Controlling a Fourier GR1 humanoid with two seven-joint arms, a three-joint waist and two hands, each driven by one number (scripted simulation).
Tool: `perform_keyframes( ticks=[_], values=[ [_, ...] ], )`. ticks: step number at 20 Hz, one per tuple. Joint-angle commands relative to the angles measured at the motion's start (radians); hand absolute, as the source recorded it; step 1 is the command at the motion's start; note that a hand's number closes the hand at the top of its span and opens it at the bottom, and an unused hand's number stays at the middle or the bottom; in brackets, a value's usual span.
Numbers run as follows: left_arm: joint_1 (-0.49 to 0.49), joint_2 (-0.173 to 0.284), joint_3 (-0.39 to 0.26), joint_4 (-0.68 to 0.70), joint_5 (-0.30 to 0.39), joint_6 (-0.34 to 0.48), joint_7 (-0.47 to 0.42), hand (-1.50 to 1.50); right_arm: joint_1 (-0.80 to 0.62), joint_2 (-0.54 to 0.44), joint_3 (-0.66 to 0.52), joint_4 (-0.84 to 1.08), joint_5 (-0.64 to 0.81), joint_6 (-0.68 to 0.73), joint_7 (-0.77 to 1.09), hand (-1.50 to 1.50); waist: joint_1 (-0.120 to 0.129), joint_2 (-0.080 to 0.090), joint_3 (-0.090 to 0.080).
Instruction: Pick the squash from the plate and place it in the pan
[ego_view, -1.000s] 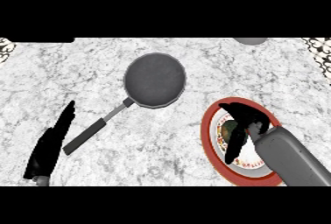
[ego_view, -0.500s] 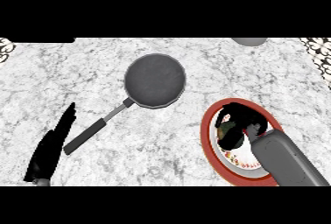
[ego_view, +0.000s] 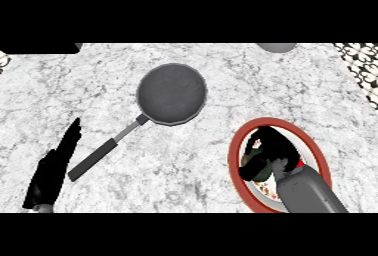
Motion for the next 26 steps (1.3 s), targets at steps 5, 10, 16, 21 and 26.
perform_keyframes(
  ticks=[5,10,16,21,26],
  values=[
    [0.038,0.022,0.021,-0.012,0.009,-0.015,-0.014,0.00,0.126,0.002,0.065,-0.124,0.392,-0.208,0.317,1.50,-0.018,0.004,0.007],
    [0.031,0.010,0.007,0.000,0.005,-0.020,-0.019,0.00,0.002,-0.026,0.120,-0.302,0.708,-0.174,0.322,1.50,-0.009,0.002,0.005],
    [0.018,-0.018,-0.023,-0.027,-0.020,-0.007,-0.003,0.00,-0.166,0.086,0.155,-0.382,0.947,0.026,0.347,1.50,0.027,0.019,0.009],
    [0.020,-0.026,-0.033,-0.019,-0.015,-0.039,-0.027,0.00,-0.323,0.237,0.080,-0.192,0.996,-0.039,0.262,1.50,0.043,0.028,0.011],
    [-0.045,-0.007,-0.002,0.010,-0.006,-0.059,-0.015,0.00,-0.501,0.241,-0.055,0.043,0.858,-0.196,0.182,1.50,0.063,0.037,0.011]
  ],
)
